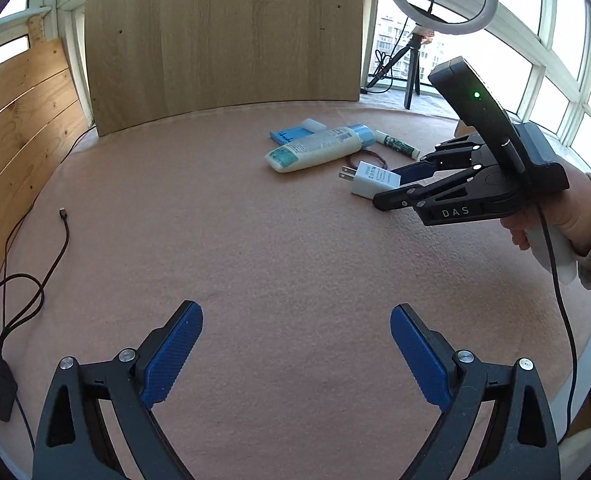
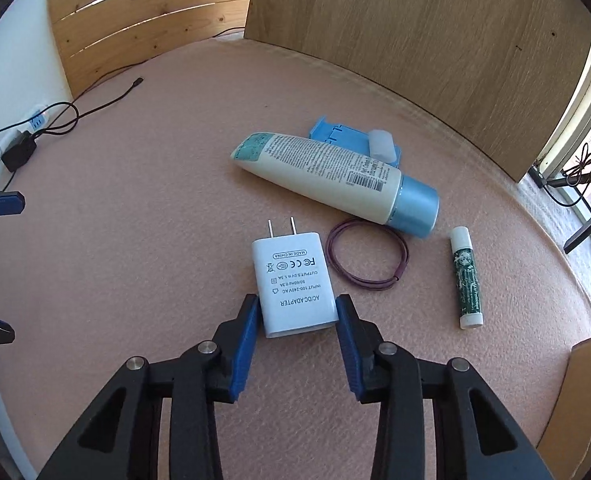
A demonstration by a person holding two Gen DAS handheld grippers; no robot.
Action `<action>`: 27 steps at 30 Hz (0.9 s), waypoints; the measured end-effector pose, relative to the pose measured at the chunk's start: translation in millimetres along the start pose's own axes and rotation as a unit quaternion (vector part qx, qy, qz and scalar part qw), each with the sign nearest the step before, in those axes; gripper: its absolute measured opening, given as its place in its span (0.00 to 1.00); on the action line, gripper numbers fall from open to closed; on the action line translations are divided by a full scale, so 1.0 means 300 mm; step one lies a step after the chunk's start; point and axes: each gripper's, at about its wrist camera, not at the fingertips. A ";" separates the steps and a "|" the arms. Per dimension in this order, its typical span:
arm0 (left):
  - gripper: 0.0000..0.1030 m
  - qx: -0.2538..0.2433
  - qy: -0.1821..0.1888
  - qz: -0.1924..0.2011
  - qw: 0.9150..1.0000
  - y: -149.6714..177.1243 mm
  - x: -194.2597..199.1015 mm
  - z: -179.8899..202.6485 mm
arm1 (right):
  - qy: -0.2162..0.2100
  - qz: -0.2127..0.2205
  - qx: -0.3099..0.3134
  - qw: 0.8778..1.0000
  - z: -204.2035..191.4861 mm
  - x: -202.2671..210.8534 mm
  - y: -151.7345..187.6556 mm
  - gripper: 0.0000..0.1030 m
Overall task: Organize objects
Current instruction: 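Move the right gripper to the white USB charger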
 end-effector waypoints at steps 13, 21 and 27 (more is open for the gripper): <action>0.94 -0.052 0.044 0.030 0.997 0.012 -0.009 0.045 | -0.111 -0.031 0.112 0.987 -0.207 0.054 0.106 0.33; 0.90 -0.172 0.149 0.030 0.973 0.083 0.009 0.168 | -0.184 -0.095 0.254 0.945 -0.357 0.116 0.254 0.32; 0.87 -0.218 0.175 0.044 0.959 0.131 0.045 0.233 | -0.234 -0.138 0.306 0.913 -0.415 0.153 0.324 0.32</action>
Point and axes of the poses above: each gripper's, at about its wrist camera, not at the fingertips, and x roughly against the way its jaws point, z to its right, y to its underside, and after that the axes turned 12 degrees about -y, right-handed
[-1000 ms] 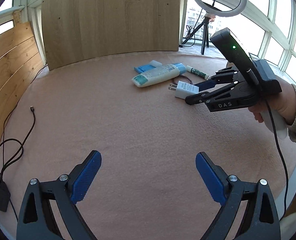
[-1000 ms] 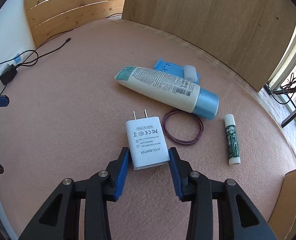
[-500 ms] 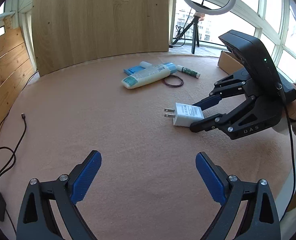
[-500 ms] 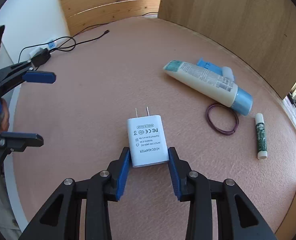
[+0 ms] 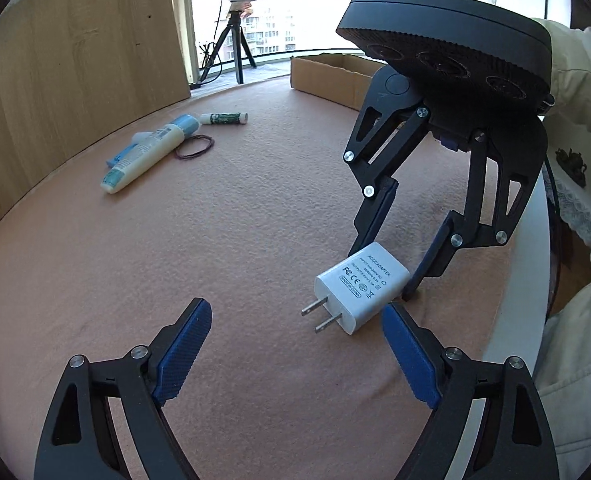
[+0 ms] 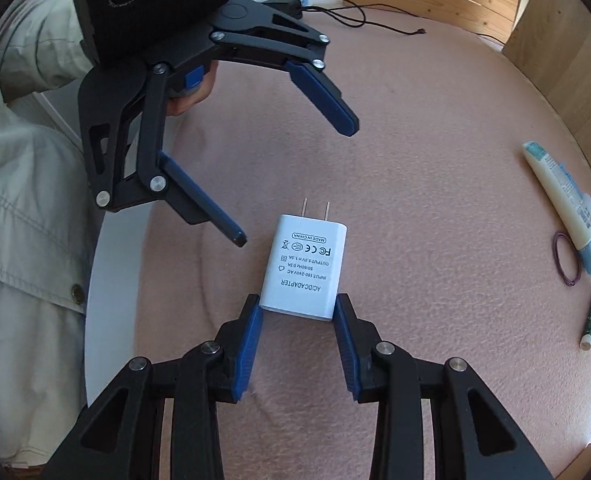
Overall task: Organize objects
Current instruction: 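Move the right gripper to the white USB charger, then close the right gripper on the white USB charger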
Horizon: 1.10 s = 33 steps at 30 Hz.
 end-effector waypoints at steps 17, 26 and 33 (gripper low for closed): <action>0.53 -0.045 0.119 -0.009 0.992 0.025 -0.038 0.101 | -0.008 -0.029 0.054 0.998 -0.047 -0.009 0.034 0.32; 0.49 -0.053 0.135 -0.007 0.989 0.022 -0.030 0.102 | 0.004 -0.031 0.051 0.998 -0.046 -0.003 0.057 0.33; 0.43 -0.068 0.134 -0.007 0.989 0.030 -0.023 0.123 | 0.011 -0.022 0.041 0.999 -0.035 0.010 0.077 0.32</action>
Point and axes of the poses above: each gripper's, at about its wrist camera, not at the fingertips, and x roughly against the way its jaws point, z to its right, y to its underside, and after that the axes turned 12 degrees about -y, right-handed
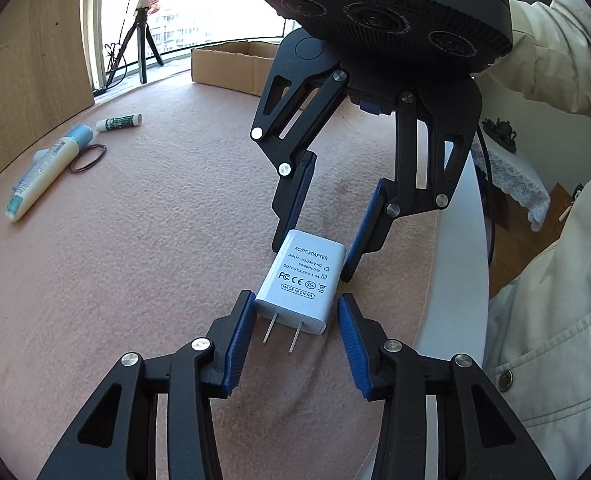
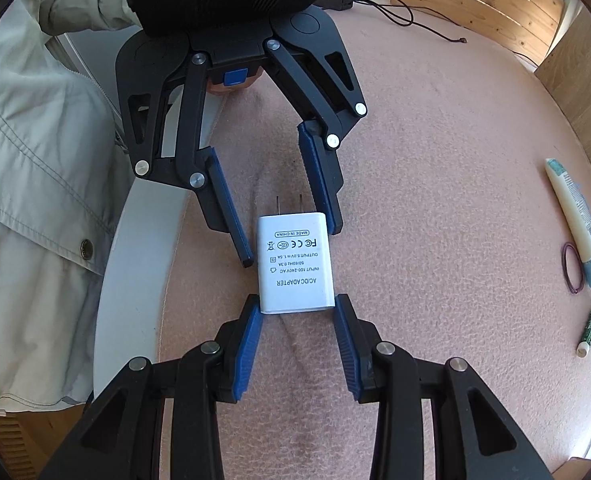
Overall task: Organize objects
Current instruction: 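Close the right gripper on the white USB charger, then carry the charger into the box and open the right gripper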
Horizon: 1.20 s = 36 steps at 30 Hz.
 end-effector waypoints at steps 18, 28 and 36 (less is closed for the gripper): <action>0.41 -0.024 -0.051 0.007 0.998 -0.165 0.122 0.038 | 0.023 0.022 0.043 0.999 -0.045 0.208 0.076 0.31; 0.41 -0.021 -0.109 -0.016 0.994 -0.457 0.037 0.174 | 0.041 0.043 0.102 0.993 -0.059 0.346 0.238 0.31; 0.41 -0.060 -0.106 -0.017 0.992 -0.700 -0.093 0.240 | 0.070 0.064 0.078 0.992 -0.040 0.473 0.425 0.31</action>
Point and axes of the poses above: each gripper's, at about its wrist camera, not at the fingertips, and x roughly against the way its jaws point, z to its right, y to its underside, and after that the axes turned 12 degrees about -y, right-handed
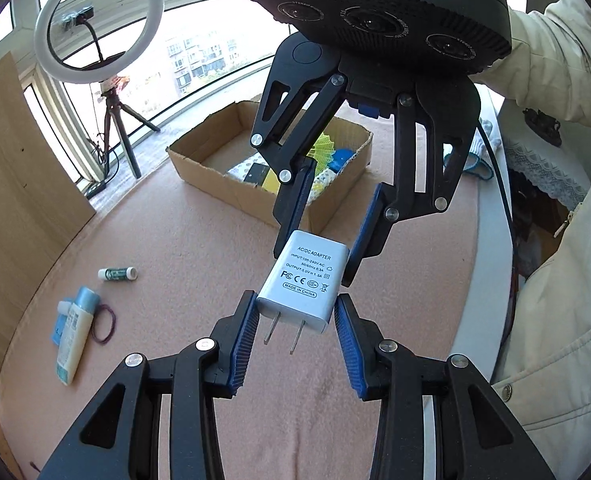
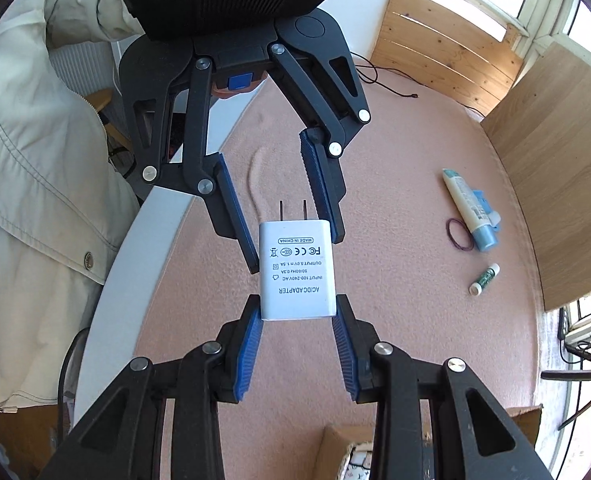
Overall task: Organize objects
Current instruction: 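Carry the charger into the box and open the right gripper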
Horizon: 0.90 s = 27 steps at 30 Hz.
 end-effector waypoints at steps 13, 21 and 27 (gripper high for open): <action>0.41 -0.076 0.034 0.018 0.996 -0.382 -0.223 0.121 | 0.060 0.004 -0.065 0.996 -0.003 0.197 0.327 0.31; 0.41 -0.094 0.042 0.015 0.995 -0.496 -0.313 0.168 | 0.079 0.008 -0.088 0.993 0.008 0.240 0.445 0.31; 0.78 -0.050 -0.045 0.002 0.998 -0.511 -0.355 0.138 | 0.112 0.018 -0.116 0.987 0.019 0.240 0.486 0.38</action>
Point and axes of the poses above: each gripper's, at about its wrist camera, not at the fingertips, and x roughly against the way its jaws point, z to its right, y to its underside, and after that the axes turned 12 degrees about -y, right-handed
